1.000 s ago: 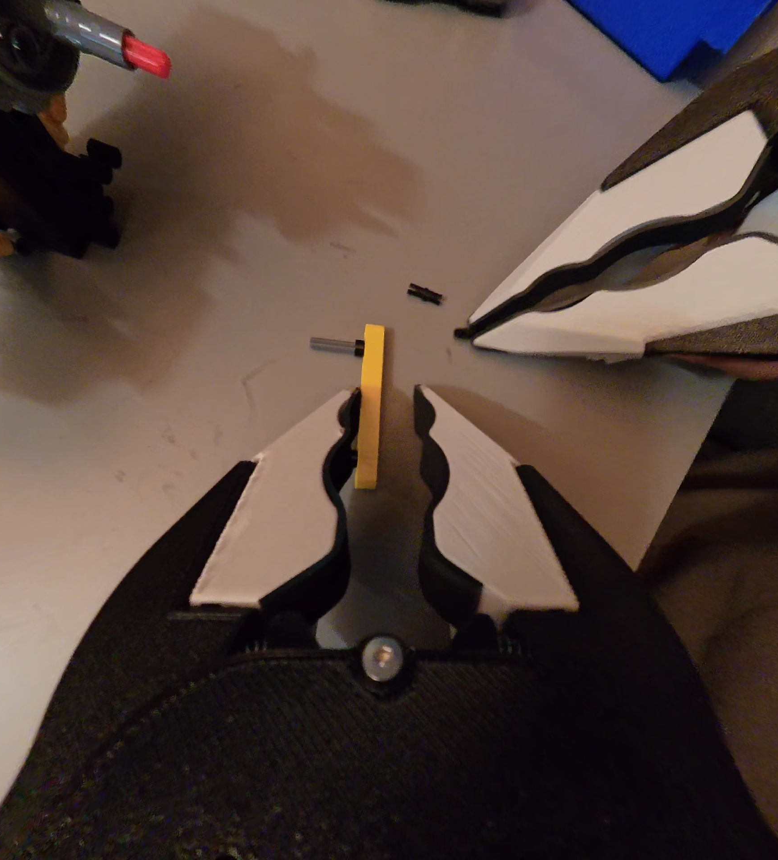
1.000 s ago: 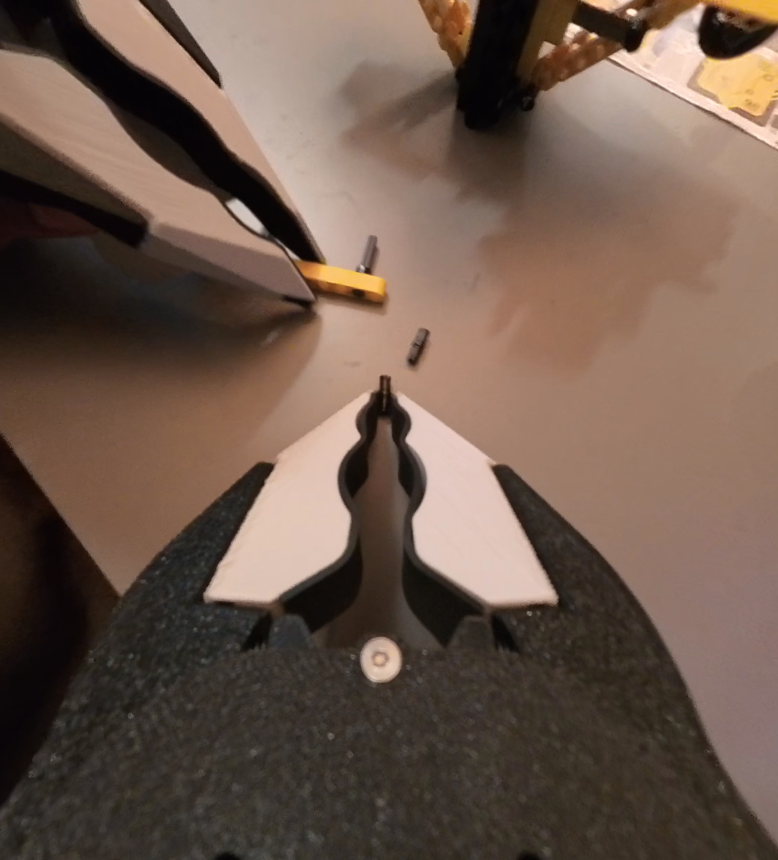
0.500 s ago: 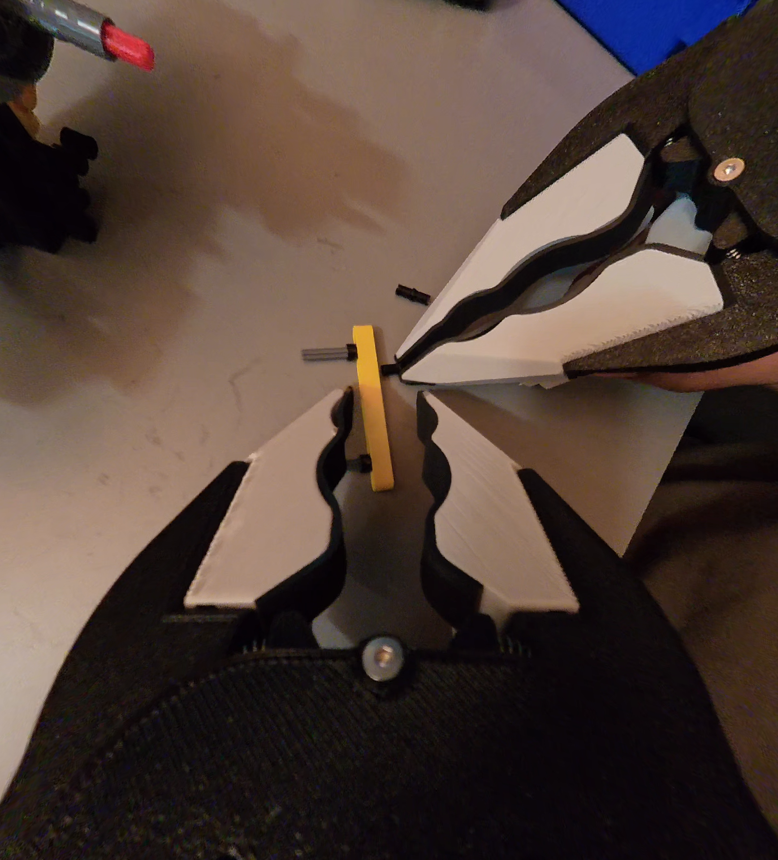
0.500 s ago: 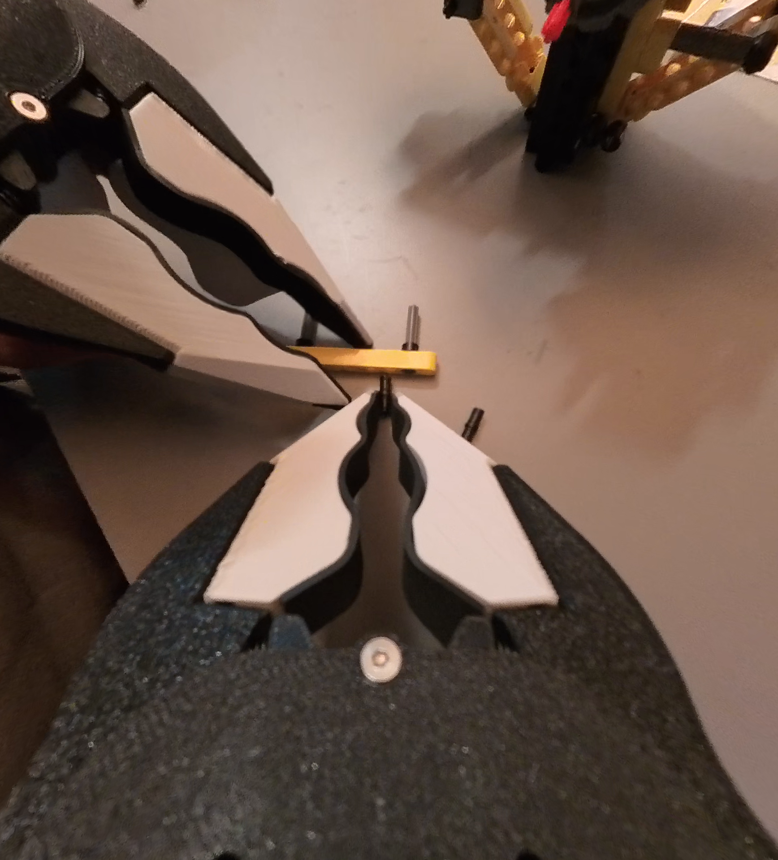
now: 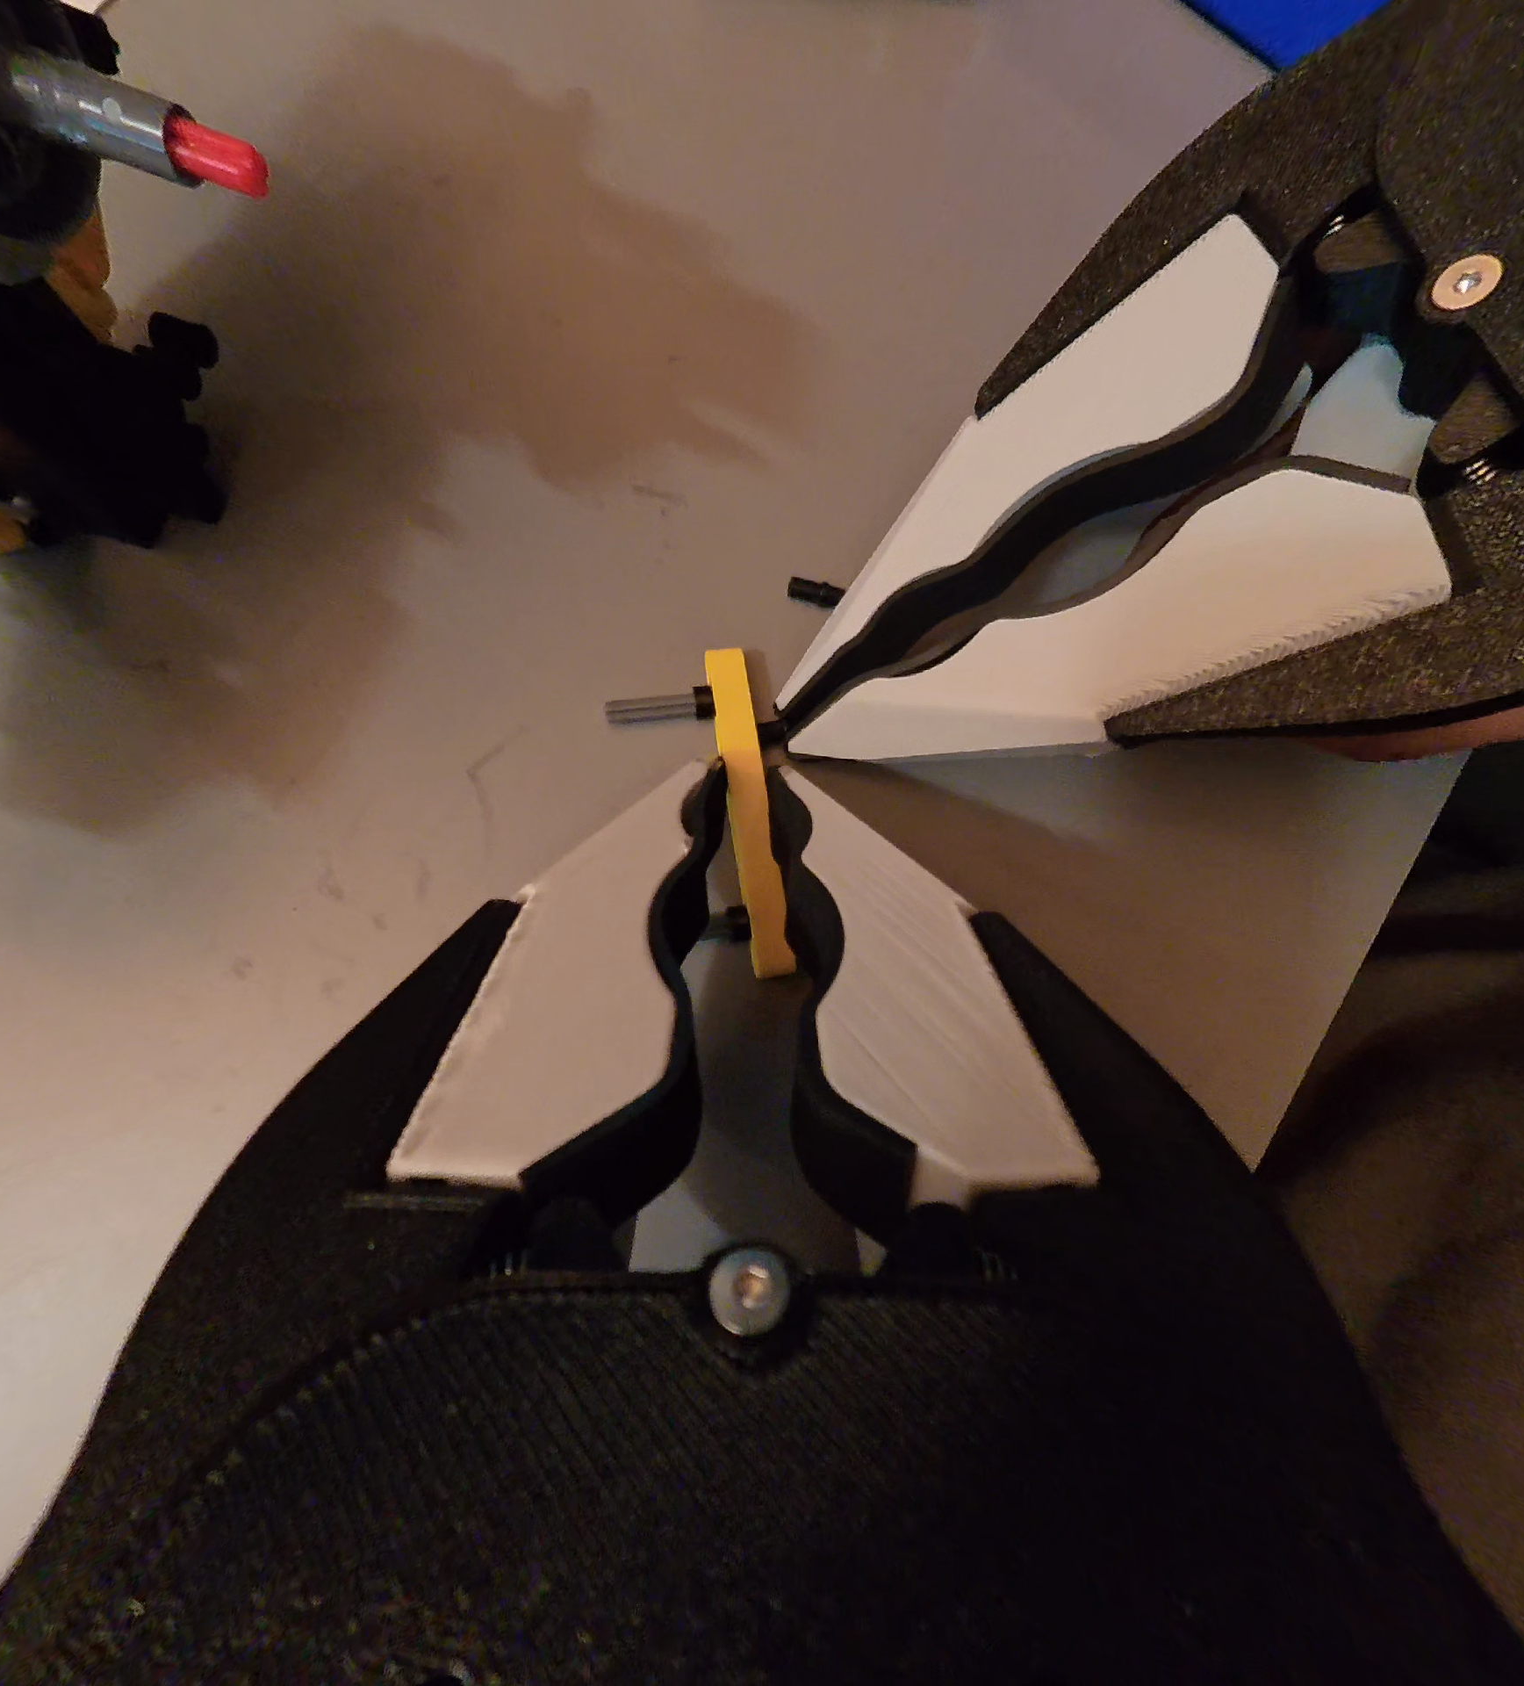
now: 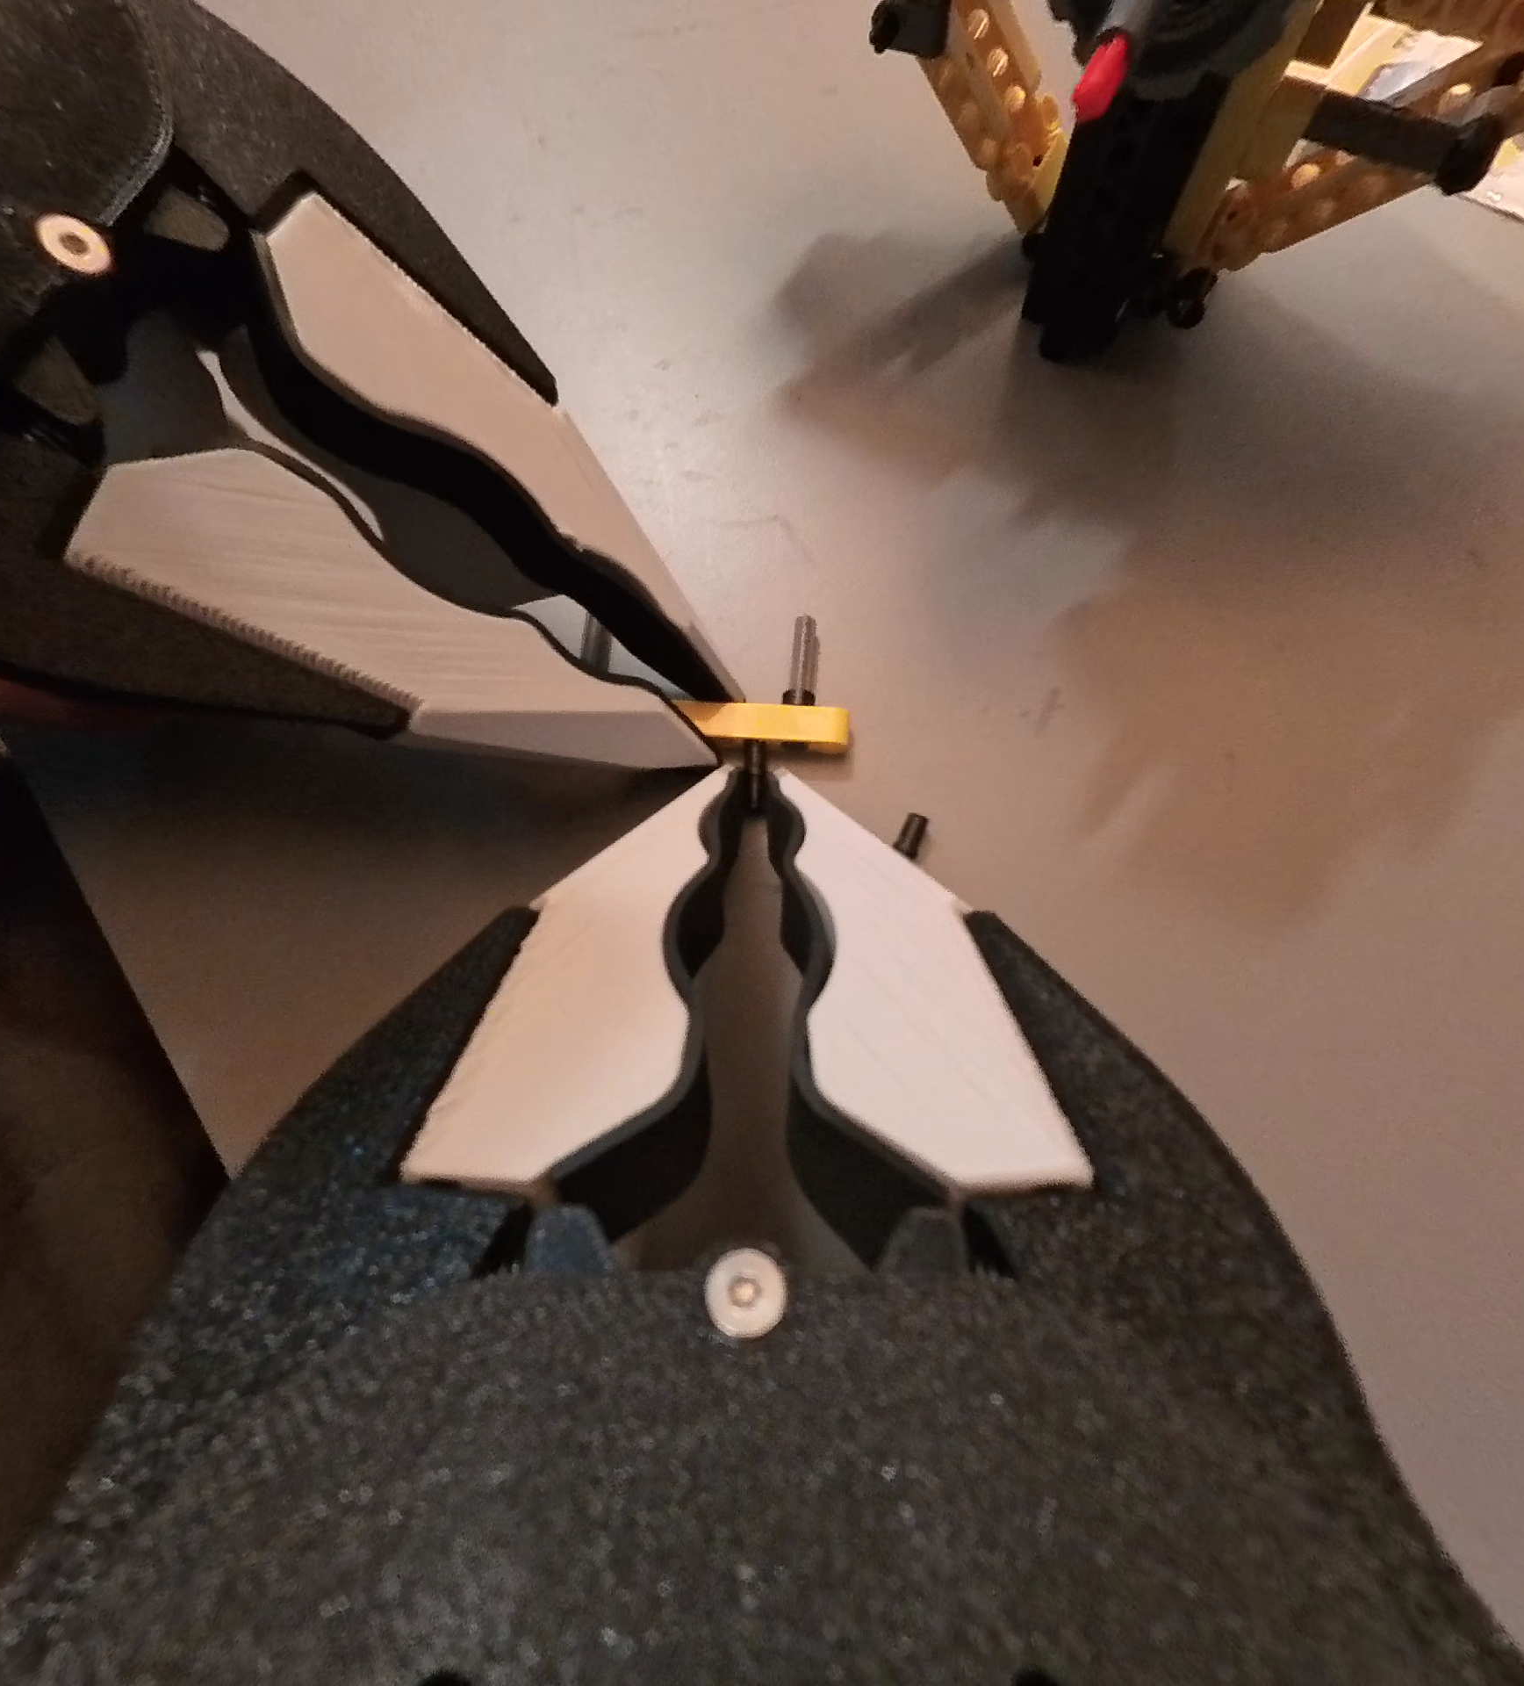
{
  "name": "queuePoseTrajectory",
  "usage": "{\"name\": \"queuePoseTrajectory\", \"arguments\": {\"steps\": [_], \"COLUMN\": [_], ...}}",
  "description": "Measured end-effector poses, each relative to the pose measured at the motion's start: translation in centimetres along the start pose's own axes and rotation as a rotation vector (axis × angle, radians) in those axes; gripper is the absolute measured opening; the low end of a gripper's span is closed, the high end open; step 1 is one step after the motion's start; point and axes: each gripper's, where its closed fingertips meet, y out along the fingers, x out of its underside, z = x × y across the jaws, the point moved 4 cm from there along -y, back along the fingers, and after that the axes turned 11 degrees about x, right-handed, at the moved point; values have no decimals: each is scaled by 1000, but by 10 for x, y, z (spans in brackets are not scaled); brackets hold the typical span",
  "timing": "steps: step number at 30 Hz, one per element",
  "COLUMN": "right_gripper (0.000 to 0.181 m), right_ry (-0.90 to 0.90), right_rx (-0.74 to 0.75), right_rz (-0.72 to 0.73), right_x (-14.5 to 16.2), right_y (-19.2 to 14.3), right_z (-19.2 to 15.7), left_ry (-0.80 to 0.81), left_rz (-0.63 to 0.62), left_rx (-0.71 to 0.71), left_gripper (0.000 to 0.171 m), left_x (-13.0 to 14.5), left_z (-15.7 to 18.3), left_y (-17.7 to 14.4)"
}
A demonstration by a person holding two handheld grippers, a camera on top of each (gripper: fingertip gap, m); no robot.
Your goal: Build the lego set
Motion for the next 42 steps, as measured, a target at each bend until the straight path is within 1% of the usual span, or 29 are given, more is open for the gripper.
{"name": "queuePoseTrajectory", "arguments": {"steps": [7,12,16,25,28,29,30,34,36,39,42], "right_gripper": [2,2,1,1,1,1,1,2,3,4,6], "right_ry": [28,174,202,2,-237,-276,-271,-83,-12,13,32], "right_rx": [-16,-144,-180,-54,60,86,83,-61,-103,-138,-139], "right_rz": [-2,-16,-20,2,46,50,51,14,-1,-4,10], "right_x": [-1,-1,-1,-3,-6,-6,-6,-6,-5,-3,-1], "right_y": [1,2,2,3,5,5,5,6,6,3,-3], "right_z": [2,7,8,5,0,-1,-1,5,6,6,5], "left_ry": [-11,16,14,93,94,97,101,81,76,50,24], "left_rz": [19,5,13,-7,-8,-8,-9,-6,-10,-8,9], "left_rx": [11,-2,9,-29,-27,-33,-39,-26,-34,-28,-19], "left_gripper": [6,7,7,8,8,8,8,8,7,6,6], "left_x": [0,0,0,1,0,0,0,0,0,0,0], "left_z": [-1,-1,-1,0,0,0,0,-1,0,0,-1], "left_y": [0,0,0,1,2,2,2,2,2,2,2]}}
